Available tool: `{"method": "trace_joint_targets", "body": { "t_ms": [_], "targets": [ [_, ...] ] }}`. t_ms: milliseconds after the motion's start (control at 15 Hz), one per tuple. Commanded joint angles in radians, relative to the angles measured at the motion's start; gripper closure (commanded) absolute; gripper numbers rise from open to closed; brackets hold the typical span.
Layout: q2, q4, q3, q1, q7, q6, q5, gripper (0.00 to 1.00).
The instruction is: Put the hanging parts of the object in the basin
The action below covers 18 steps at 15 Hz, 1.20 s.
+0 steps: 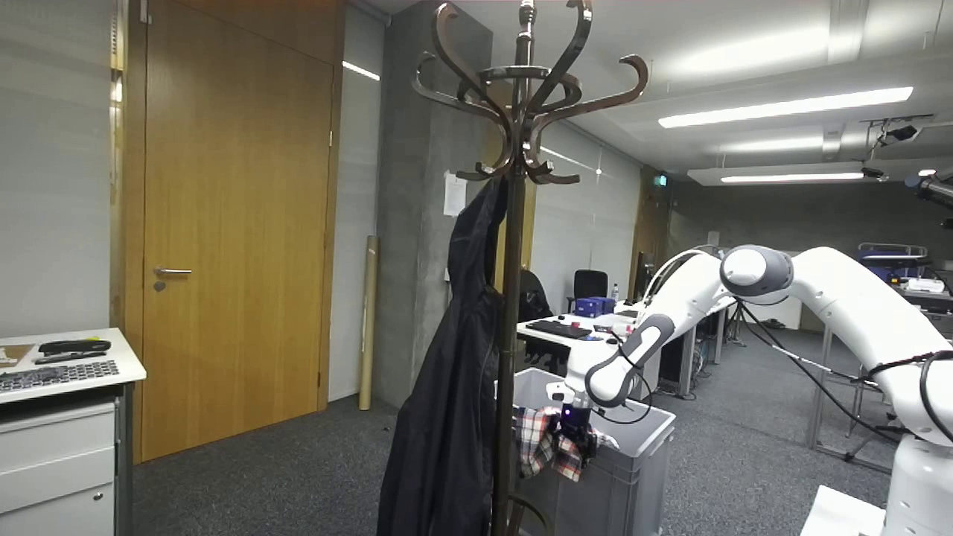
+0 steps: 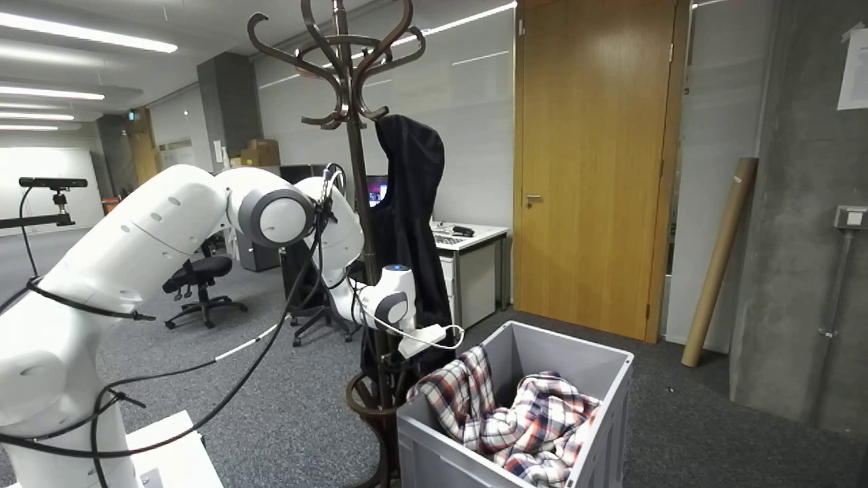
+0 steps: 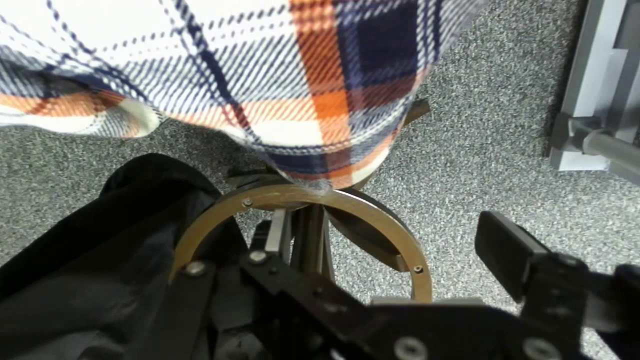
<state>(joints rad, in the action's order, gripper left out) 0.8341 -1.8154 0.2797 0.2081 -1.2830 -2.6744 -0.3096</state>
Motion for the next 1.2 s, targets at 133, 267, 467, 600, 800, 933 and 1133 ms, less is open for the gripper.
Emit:
{"method": "trace_joint_targets", "body": {
  "t_ms": [133,267,467,600,800,933,1133],
  "targets": [
    [0.007,0.052,-0.068,-0.061,-0.092,0.071,0.008,0.00],
    [0.017,0.061,-0.091,-0.081,-0.104,0.027,0.000,0.00],
    [0.029,0.076,-0.122,-0.110,-0.112,-0.003,-0.009,0.00],
    [0.041,0.087,-0.139,-0.124,-0.118,-0.016,-0.018,0.00],
    [0.058,0.101,-0.166,-0.144,-0.123,-0.011,-0.032,0.00],
    [0.067,0.109,-0.178,-0.151,-0.130,-0.008,-0.039,0.00],
    [0.075,0.120,-0.177,-0.148,-0.144,0.006,-0.034,0.28]
  ]
}}
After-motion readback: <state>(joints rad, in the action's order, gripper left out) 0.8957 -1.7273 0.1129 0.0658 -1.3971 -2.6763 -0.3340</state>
